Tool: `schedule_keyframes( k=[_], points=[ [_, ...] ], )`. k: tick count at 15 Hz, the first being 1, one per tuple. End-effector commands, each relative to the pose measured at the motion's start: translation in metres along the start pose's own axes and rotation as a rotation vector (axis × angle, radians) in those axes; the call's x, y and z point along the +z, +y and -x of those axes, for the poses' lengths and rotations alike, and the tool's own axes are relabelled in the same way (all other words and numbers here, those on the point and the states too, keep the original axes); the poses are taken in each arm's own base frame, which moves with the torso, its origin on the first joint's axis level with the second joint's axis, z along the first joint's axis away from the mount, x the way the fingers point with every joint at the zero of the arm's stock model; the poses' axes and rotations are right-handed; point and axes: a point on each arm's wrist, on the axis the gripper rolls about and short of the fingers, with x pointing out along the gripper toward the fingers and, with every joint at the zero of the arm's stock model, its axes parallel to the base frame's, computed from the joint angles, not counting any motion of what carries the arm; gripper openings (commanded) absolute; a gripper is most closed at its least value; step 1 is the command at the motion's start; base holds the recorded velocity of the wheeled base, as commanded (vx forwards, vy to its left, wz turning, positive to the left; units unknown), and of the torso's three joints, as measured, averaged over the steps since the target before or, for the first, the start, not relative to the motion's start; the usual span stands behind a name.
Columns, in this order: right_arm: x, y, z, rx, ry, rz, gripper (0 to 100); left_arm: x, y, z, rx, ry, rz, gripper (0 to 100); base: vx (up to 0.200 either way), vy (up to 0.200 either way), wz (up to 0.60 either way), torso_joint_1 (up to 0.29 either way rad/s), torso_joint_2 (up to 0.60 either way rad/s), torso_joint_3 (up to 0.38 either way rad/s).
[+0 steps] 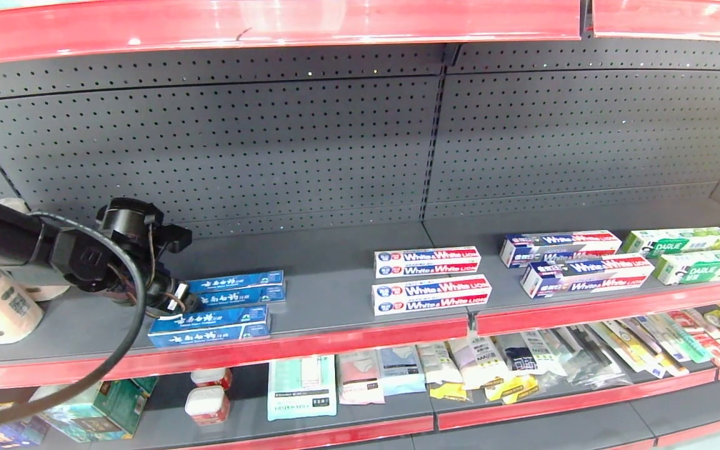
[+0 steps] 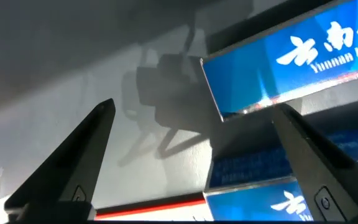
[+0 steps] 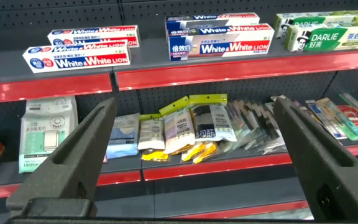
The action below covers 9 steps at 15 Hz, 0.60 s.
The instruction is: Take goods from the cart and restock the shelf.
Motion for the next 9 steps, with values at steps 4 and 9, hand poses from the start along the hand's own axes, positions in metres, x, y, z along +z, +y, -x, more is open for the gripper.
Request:
schedule_keyframes(
  k=[4, 9],
  points=[
    [0.0, 0.0, 0.0, 0.0, 0.0, 0.0, 100, 0.004, 0.001, -0.006, 0.001, -0.004, -0.002, 100, 0.0, 0.0, 0.0, 0.0, 0.0, 0.0],
    [0.0, 0.0, 0.0, 0.0, 0.0, 0.0, 100, 0.005, 0.003, 0.01, 0.006, -0.025, -0.01, 100, 0.0, 0.0, 0.0, 0.0, 0.0, 0.0]
  ],
)
